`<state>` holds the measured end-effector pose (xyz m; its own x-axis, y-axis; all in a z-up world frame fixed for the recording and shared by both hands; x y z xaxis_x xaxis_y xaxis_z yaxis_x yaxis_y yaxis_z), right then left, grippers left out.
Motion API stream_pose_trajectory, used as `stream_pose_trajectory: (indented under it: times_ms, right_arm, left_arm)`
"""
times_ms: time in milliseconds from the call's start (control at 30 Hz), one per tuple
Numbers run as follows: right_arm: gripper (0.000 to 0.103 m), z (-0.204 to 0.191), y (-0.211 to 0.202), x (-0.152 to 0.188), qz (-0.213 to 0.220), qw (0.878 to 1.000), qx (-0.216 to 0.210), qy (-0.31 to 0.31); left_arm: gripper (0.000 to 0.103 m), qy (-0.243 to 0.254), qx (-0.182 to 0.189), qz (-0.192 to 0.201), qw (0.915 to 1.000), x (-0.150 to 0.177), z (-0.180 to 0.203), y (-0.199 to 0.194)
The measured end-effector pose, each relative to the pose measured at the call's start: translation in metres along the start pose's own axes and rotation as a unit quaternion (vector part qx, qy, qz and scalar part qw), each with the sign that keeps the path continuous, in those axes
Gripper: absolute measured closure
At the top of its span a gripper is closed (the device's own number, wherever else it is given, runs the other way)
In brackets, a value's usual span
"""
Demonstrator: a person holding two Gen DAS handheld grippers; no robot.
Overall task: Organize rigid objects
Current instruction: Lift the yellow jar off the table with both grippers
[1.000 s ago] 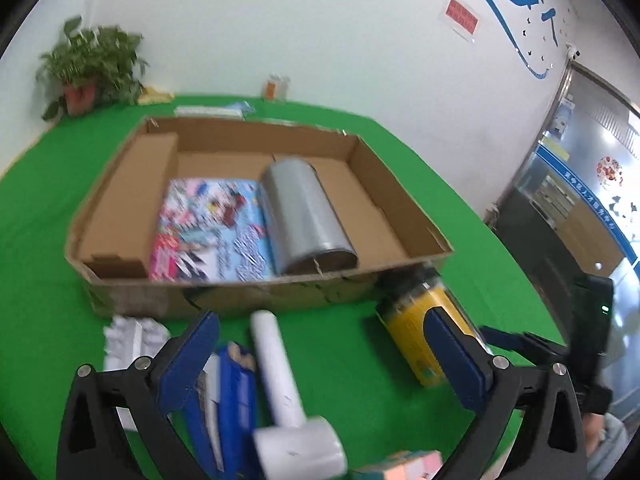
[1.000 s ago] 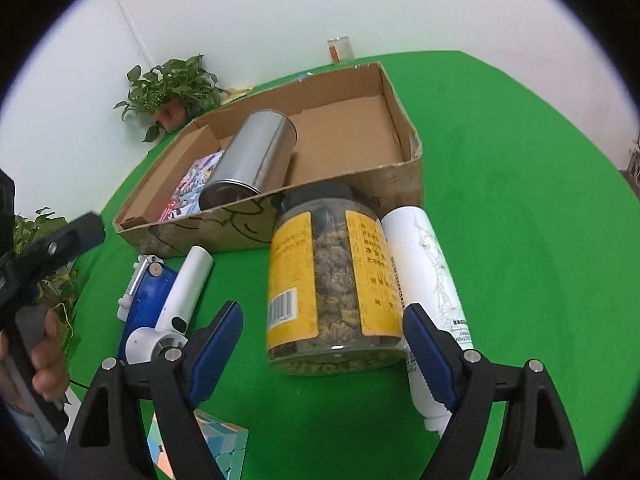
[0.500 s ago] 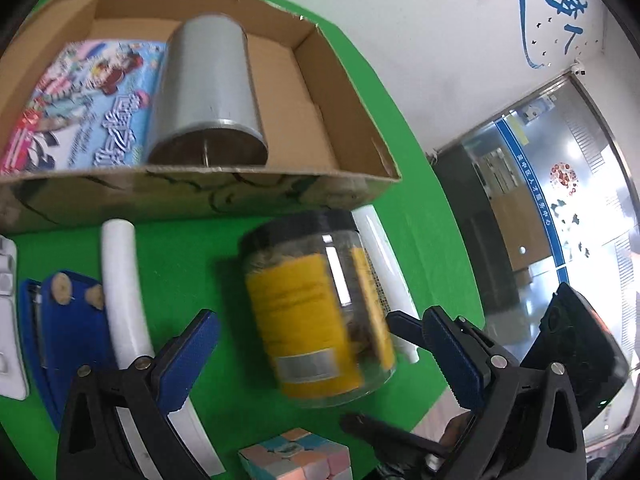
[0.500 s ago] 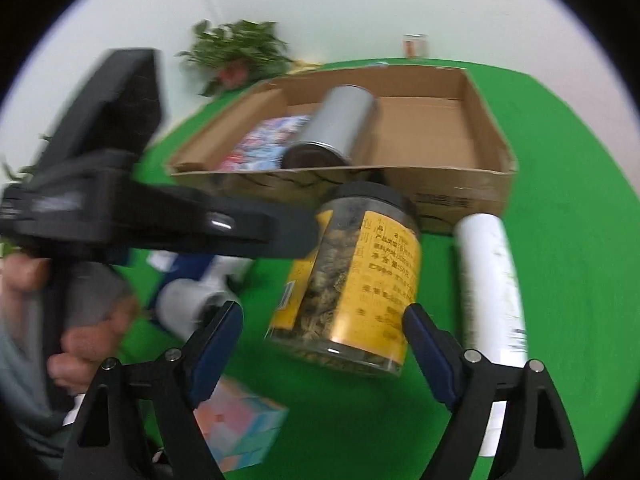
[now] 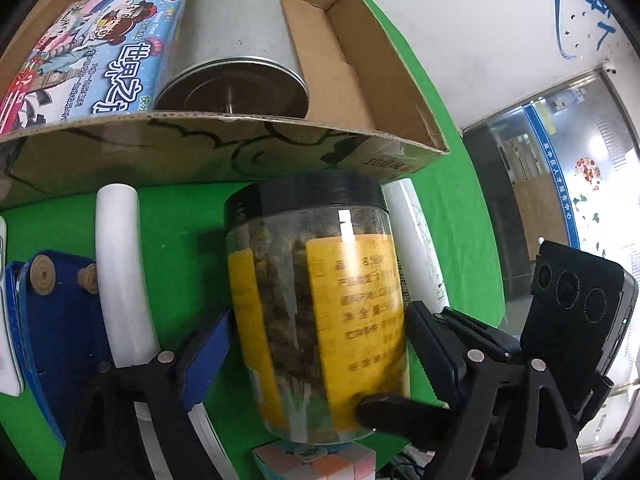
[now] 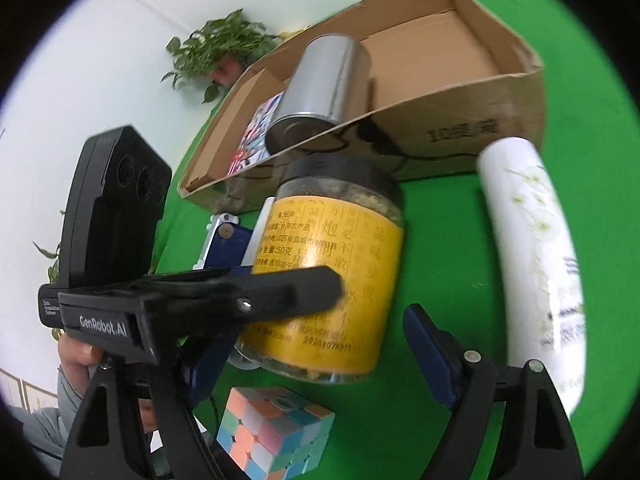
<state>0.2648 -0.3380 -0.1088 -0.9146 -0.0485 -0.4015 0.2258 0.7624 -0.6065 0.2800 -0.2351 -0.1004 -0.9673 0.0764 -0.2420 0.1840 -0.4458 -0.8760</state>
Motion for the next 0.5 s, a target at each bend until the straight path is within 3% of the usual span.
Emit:
stream_pose_trajectory:
  times_ms: [100, 400, 500]
  right_arm:
    - [0.019, 0.000, 0.012, -0.001, -0.011, 1.000, -0.015, 0.012]
    - [0.017, -0.006, 0.015, -0.004, -0.016, 1.000, 0.007, 0.001]
    - [0.018, -0.010, 0.012, -0.002, -0.008, 1.000, 0.020, -0.012]
  left_arm:
    - [0.019, 0.005, -0.007, 0.000, 1.0000, -0.003, 0.005, 0.005]
    - [0.020, 0.008, -0.012, 0.008, 0.9999, -0.007, 0.011, 0.016]
    - [0.020, 0.013, -0.010, 0.017, 0.9997, 0.002, 0.007, 0.000]
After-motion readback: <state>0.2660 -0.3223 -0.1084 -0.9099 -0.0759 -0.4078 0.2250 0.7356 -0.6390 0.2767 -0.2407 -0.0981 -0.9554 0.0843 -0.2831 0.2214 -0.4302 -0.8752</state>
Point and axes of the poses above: each gripper's, at about its wrist camera, not at the fingertips, and y roughly the way its jaws point, z to its right, x to its underside, the point moved 3 cm from there along y, roughly the way its jaws point, and after that the axes turned 10 degrees about -x, right-handed, at the moved point
